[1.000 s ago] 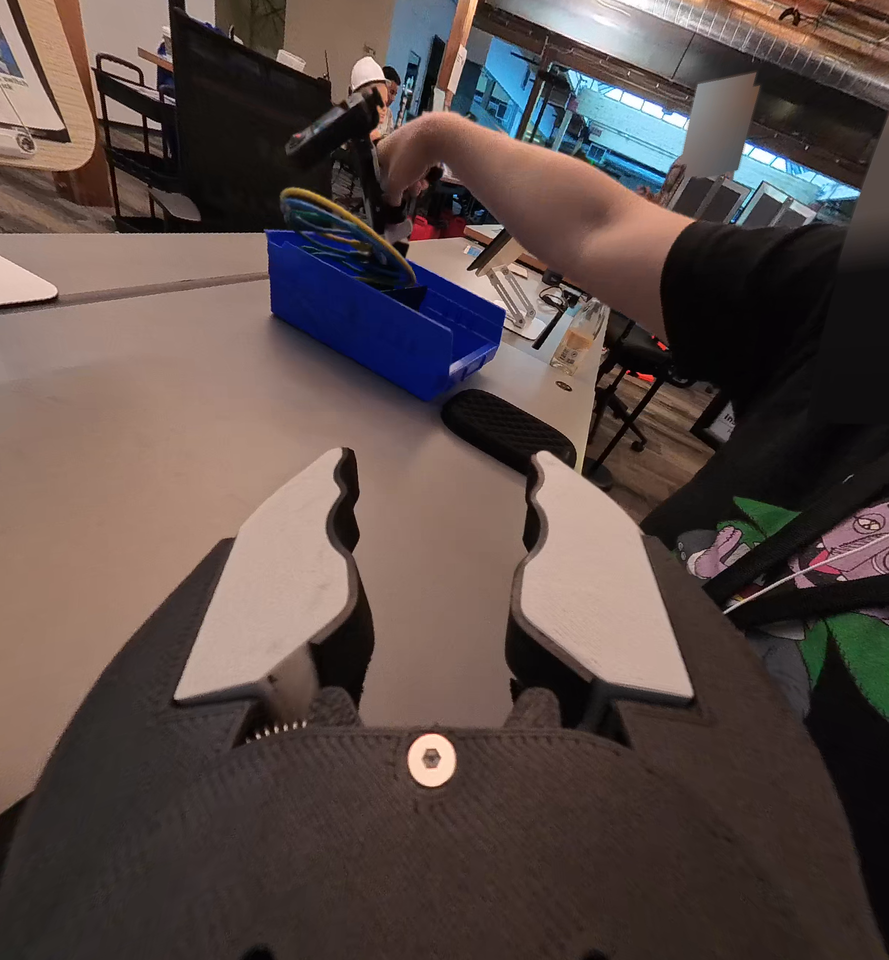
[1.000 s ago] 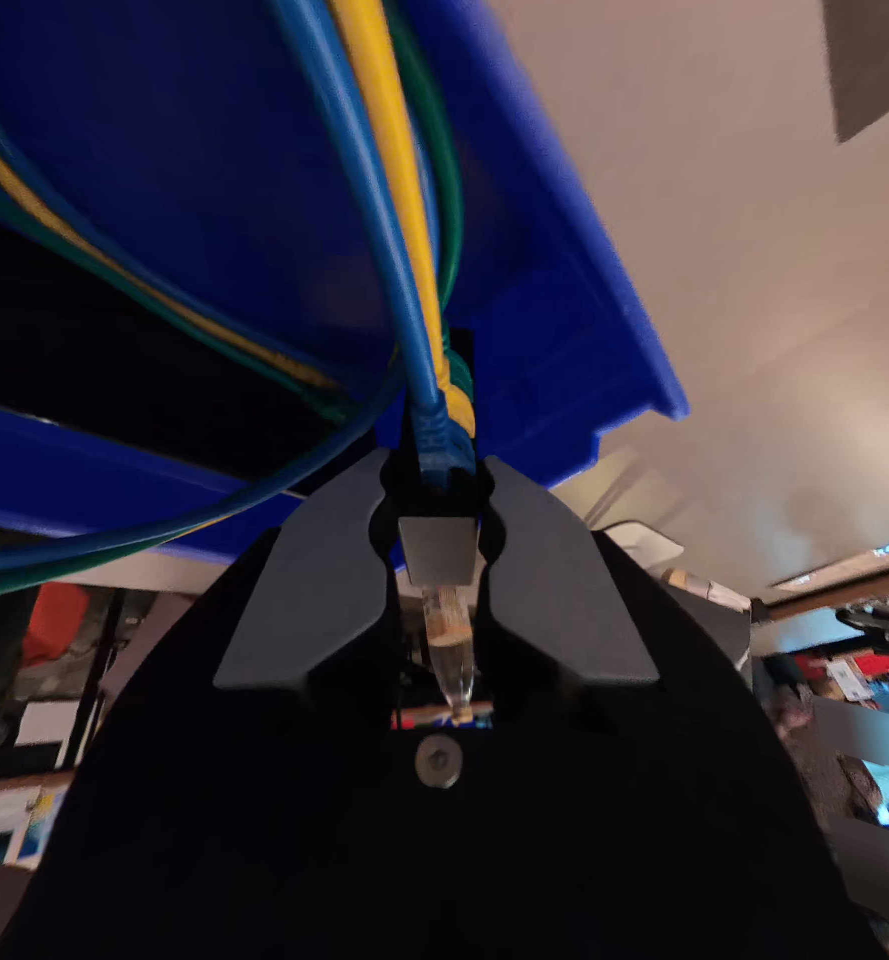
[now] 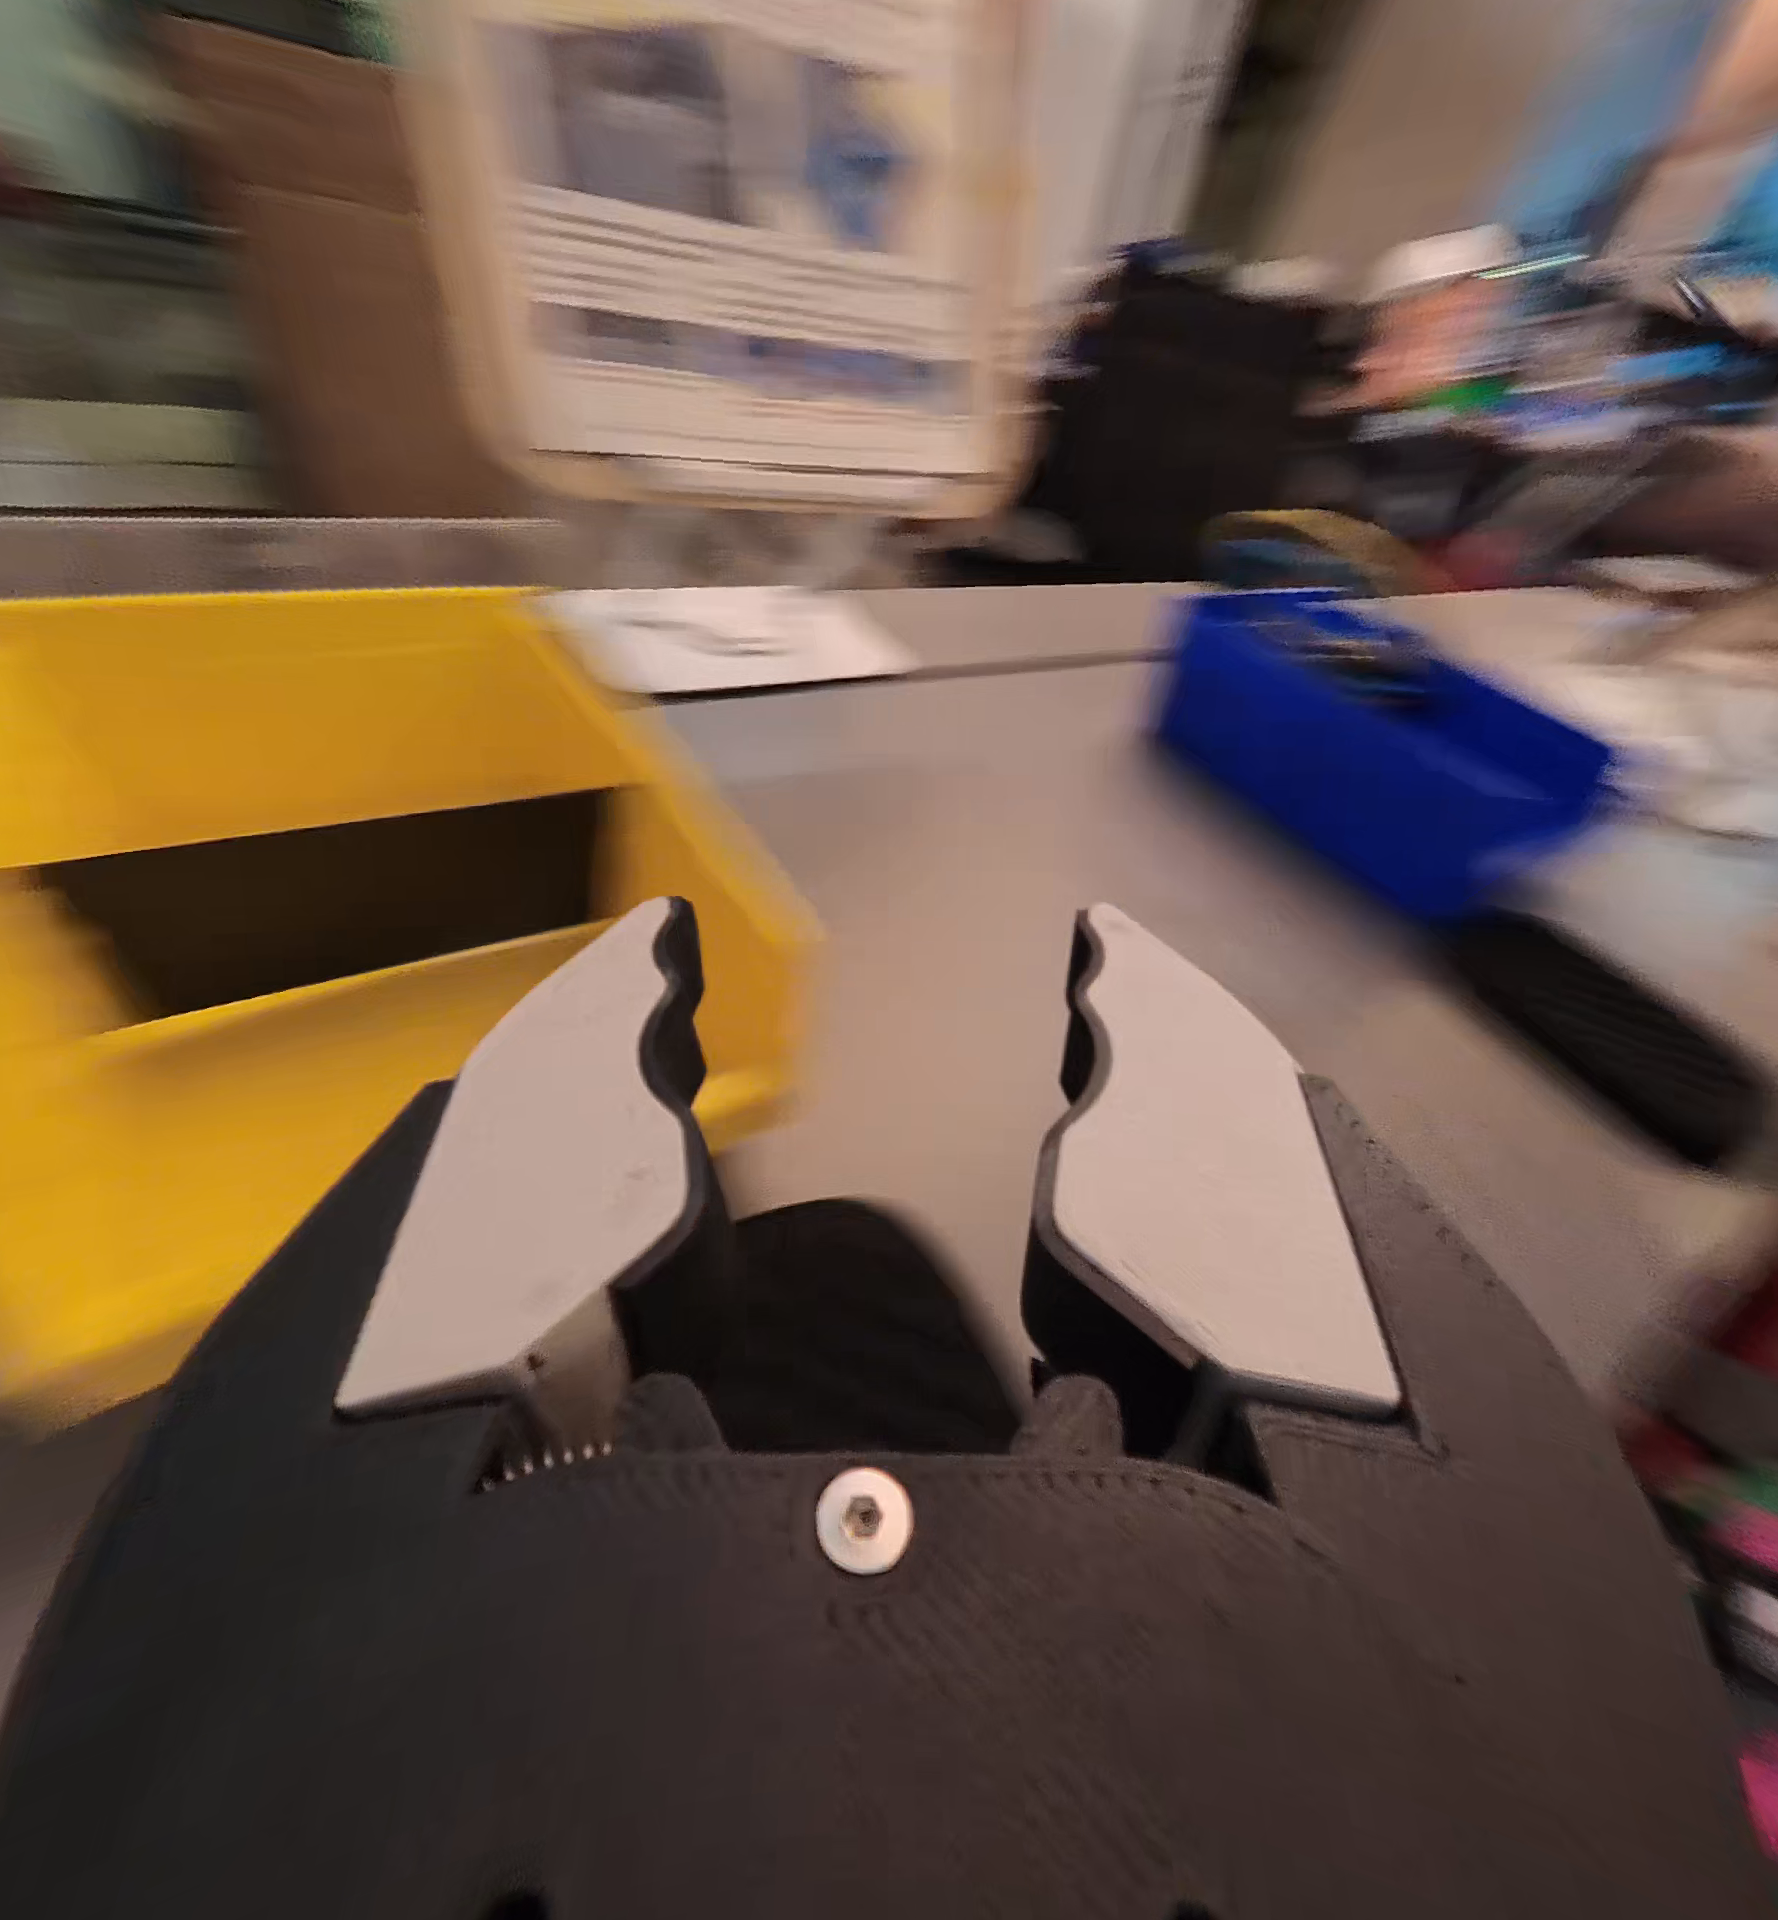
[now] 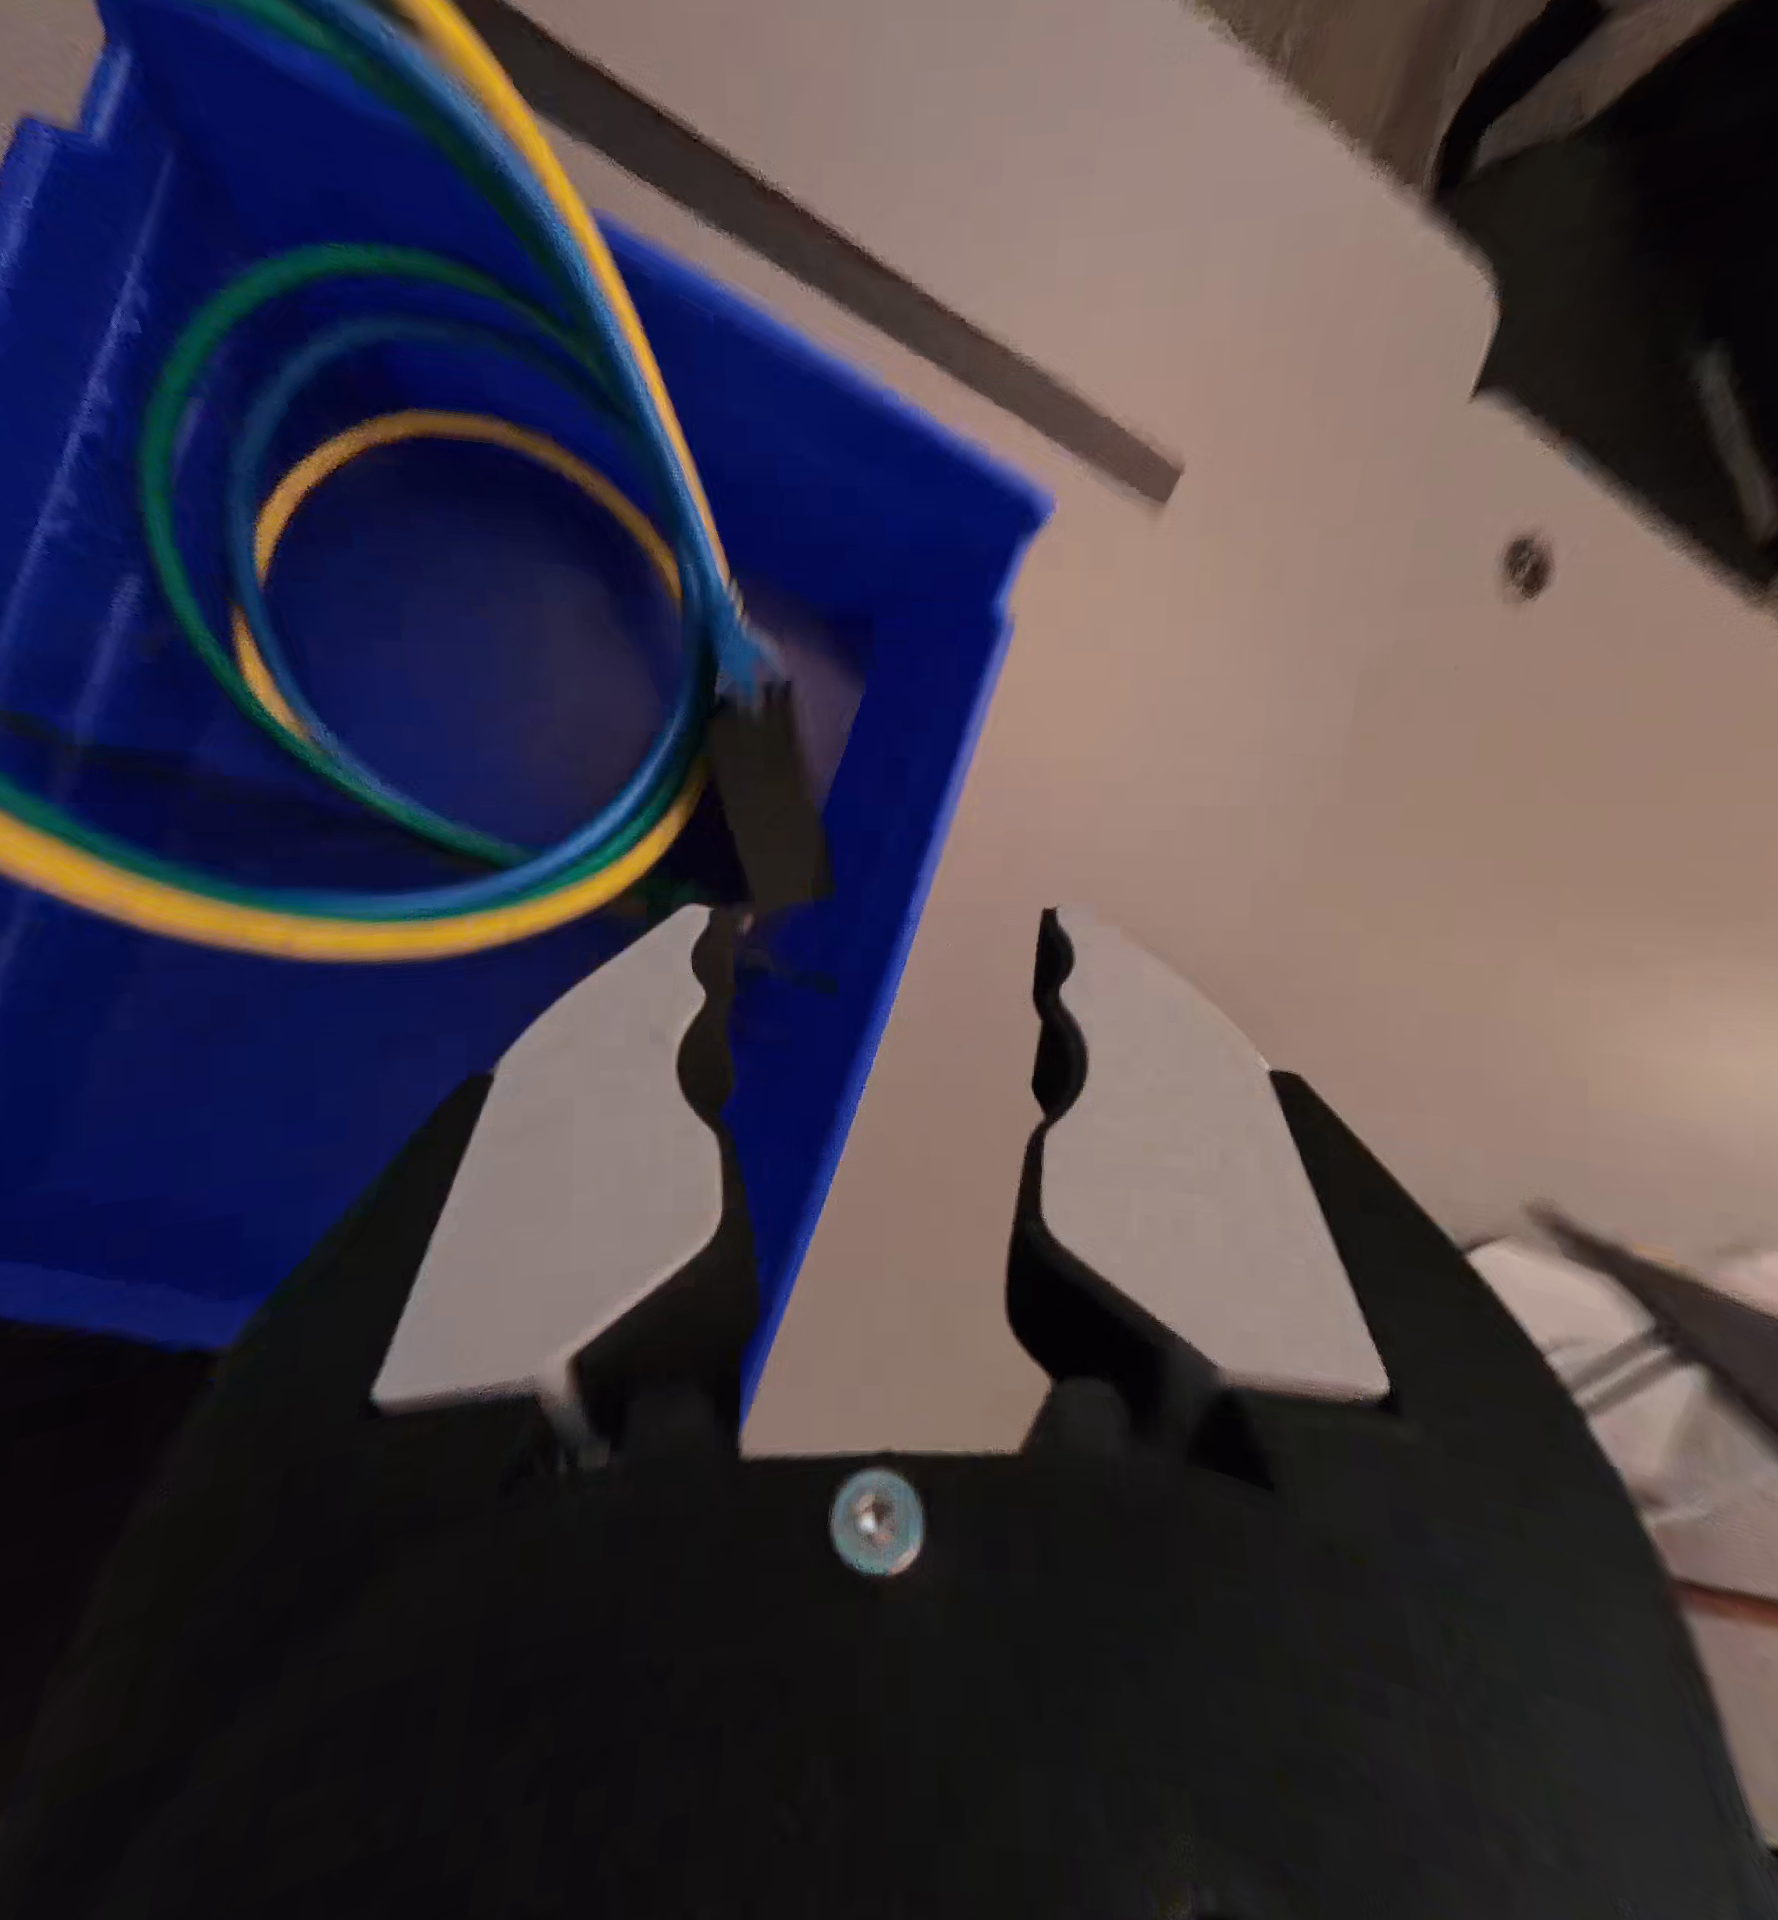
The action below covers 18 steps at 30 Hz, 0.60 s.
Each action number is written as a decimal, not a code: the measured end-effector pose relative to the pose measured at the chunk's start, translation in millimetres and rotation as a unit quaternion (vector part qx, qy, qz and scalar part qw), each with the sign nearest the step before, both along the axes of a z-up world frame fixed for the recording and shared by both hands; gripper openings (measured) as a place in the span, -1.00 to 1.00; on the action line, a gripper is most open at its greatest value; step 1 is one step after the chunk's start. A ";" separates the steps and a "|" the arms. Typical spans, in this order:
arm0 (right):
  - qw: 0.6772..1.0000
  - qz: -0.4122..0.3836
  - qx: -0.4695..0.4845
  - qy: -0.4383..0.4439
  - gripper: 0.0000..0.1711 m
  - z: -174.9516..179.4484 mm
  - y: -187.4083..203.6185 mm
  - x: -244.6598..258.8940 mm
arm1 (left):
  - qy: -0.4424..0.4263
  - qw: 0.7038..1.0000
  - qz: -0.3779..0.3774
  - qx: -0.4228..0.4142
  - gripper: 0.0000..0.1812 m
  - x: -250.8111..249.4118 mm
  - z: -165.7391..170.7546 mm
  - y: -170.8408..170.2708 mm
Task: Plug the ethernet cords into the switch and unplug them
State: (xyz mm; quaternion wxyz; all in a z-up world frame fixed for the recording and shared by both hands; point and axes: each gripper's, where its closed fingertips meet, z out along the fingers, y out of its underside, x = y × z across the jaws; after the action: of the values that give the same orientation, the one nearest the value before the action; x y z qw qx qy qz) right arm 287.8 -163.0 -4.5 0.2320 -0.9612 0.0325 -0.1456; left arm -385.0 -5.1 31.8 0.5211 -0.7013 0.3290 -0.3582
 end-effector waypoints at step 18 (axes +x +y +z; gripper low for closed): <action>0.977 -0.110 -0.006 0.182 -0.90 -120.1 -77.4 -39.9 | 0.224 0.941 0.214 -0.139 -0.27 -88.8 -104.0 164.4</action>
State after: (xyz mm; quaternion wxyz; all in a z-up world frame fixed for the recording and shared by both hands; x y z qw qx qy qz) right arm 247.9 -240.3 -124.6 0.1988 -0.9636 0.1786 0.0066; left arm -473.8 159.2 -72.1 0.3959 -0.8826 0.2267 -0.1138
